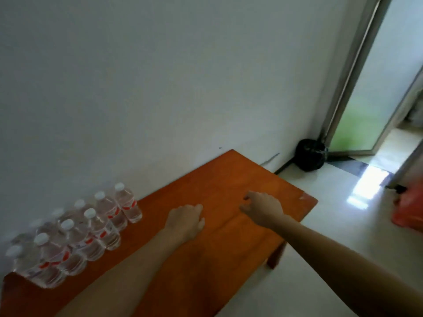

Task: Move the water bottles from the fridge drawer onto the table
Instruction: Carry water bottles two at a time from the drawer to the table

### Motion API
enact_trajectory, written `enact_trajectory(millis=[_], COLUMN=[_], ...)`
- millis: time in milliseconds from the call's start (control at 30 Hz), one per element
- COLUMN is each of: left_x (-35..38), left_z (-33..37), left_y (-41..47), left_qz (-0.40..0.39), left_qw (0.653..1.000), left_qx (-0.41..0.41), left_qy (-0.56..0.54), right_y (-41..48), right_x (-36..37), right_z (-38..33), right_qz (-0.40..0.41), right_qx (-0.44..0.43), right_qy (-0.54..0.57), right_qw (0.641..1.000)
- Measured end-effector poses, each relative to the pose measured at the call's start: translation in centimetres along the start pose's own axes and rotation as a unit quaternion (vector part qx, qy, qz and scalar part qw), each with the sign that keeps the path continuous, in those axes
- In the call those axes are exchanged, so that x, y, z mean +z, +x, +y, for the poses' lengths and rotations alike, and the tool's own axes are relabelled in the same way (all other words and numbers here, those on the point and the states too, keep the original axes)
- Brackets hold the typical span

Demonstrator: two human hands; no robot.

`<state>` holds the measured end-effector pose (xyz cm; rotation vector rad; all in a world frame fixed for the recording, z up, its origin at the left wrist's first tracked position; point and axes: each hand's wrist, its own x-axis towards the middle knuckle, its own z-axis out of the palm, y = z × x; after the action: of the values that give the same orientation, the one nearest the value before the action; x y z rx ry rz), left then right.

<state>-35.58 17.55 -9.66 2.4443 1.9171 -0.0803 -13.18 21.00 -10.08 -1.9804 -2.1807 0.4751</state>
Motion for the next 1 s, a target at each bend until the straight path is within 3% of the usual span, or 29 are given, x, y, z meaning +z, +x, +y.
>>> enact_trajectory(millis=[167,467,733,1000], left_x=[-0.8,0.3,0.6,0.7], left_z=[13.5,44.7,65.1,82.2], left_y=[4.8,10.7,14.6,22.6], left_qz=[-0.015,-0.024,-0.024,-0.024], left_qw=[0.994,0.963,0.917,0.866], left_qx=[0.110,0.264,0.399,0.499], left_qy=[0.010,-0.042,0.003,0.004], right_y=[-5.8,-19.2,-27.9,-29.7], right_x=[-4.8,-13.8,-18.0,-21.4], right_z=[13.3,41.5,56.5,70.9], right_qz=[0.062,0.107,0.136,0.163], right_qx=[0.091,0.271,0.397,0.485], right_qy=[0.004,-0.032,-0.035,-0.034], right_qw=[0.994,0.956,0.907,0.859])
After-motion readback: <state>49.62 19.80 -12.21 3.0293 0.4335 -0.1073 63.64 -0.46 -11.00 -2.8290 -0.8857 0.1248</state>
